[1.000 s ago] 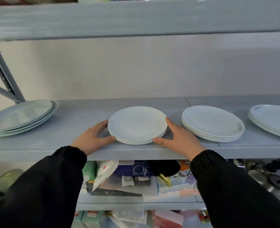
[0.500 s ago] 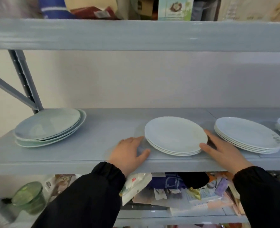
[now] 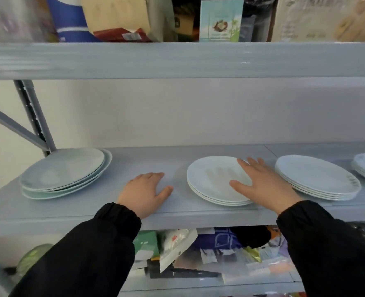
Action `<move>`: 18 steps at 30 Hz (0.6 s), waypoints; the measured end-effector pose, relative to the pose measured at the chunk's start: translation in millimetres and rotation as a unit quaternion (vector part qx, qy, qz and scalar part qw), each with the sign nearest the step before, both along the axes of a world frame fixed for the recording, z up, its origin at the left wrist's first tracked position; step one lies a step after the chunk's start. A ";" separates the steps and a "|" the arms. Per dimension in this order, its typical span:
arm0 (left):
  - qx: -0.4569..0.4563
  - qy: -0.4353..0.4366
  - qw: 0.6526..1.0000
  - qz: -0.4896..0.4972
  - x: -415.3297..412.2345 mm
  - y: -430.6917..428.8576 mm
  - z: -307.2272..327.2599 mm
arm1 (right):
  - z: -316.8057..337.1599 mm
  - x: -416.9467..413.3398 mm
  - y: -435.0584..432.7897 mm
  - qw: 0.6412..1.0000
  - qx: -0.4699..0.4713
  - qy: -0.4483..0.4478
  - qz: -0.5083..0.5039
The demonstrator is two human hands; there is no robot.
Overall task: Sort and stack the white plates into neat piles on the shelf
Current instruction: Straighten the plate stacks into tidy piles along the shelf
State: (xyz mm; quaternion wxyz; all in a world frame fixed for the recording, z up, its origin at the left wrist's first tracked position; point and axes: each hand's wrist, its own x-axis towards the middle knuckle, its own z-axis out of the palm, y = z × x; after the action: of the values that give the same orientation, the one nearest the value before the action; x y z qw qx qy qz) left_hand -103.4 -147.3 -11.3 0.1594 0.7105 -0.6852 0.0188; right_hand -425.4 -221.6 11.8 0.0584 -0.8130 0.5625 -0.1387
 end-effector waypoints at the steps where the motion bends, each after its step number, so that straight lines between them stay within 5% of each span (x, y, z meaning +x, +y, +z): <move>1: -0.004 0.003 1.000 0.007 1.7 3.5 4.3 | 4.8 8.9 -4.0 1.000 -0.008 0.017 0.017; 18: -0.131 0.067 0.969 0.198 108.6 124.4 1.6 | 8.0 212.0 34.8 0.947 -0.042 -0.044 0.315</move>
State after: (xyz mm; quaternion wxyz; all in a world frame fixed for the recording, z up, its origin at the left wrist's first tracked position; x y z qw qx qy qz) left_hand 5.2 -22.9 -9.7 0.2896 0.8044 -0.5105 0.0914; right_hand -213.4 -186.8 19.8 0.0898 -0.9434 0.2684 -0.1727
